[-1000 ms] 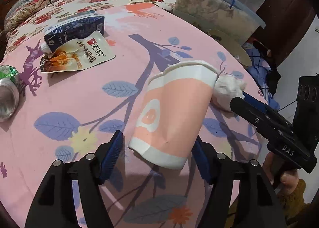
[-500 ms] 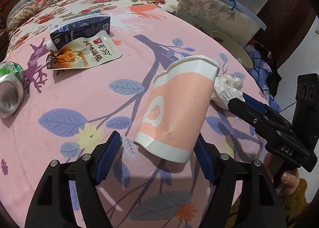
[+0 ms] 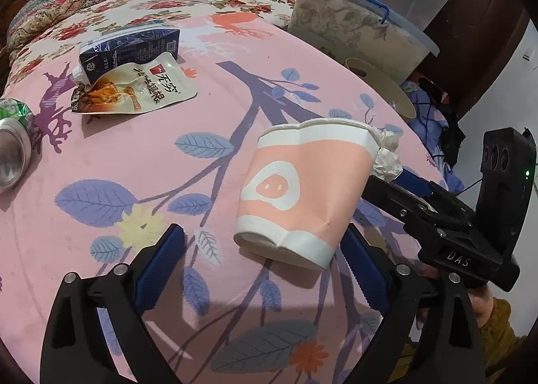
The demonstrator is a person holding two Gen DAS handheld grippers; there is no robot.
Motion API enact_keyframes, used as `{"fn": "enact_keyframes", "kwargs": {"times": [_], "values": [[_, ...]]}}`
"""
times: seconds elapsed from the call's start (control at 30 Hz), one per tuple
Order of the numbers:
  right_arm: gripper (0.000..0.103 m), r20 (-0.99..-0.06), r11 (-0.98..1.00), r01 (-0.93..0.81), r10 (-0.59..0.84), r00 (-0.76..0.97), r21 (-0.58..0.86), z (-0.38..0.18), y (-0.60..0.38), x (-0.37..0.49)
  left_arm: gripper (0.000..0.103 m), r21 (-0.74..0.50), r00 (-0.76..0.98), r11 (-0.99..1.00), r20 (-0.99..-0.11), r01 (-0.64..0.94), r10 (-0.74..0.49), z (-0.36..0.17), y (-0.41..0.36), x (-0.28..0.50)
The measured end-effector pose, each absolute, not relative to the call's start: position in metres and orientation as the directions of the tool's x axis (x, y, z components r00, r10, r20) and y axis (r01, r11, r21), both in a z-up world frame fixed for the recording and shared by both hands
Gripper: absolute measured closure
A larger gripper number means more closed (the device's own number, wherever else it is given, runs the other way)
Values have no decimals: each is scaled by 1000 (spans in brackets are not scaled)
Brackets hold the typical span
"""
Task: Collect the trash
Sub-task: 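Lift the pink paper cup with the left gripper above the table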
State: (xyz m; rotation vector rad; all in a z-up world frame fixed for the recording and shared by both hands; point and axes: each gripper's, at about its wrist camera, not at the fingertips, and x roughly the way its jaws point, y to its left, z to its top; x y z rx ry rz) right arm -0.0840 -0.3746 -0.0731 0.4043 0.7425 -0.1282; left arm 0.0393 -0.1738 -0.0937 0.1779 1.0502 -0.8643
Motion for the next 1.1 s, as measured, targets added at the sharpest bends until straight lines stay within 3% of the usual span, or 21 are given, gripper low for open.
{"fn": "enact_keyframes", "kwargs": {"times": [0.13,0.77,0.97,1.1], "values": [[15,-671,919,252,19,741,304,-73,-372,-84,9,-265,207,662,-812,701,-545,-94,-174,38],[16,-653,896,266,36,757,357,-62,-376,-85,11,-218,253,684,-817,696,-518,-90,-165,39],[16,-629,956,183,1,778,228,-32,-344,-67,11,-91,393,674,-752,733,-529,-62,-147,26],[16,-613,985,89,20,790,147,-18,-312,-46,11,-88,398,667,-742,740,-539,-59,-140,25]]}}
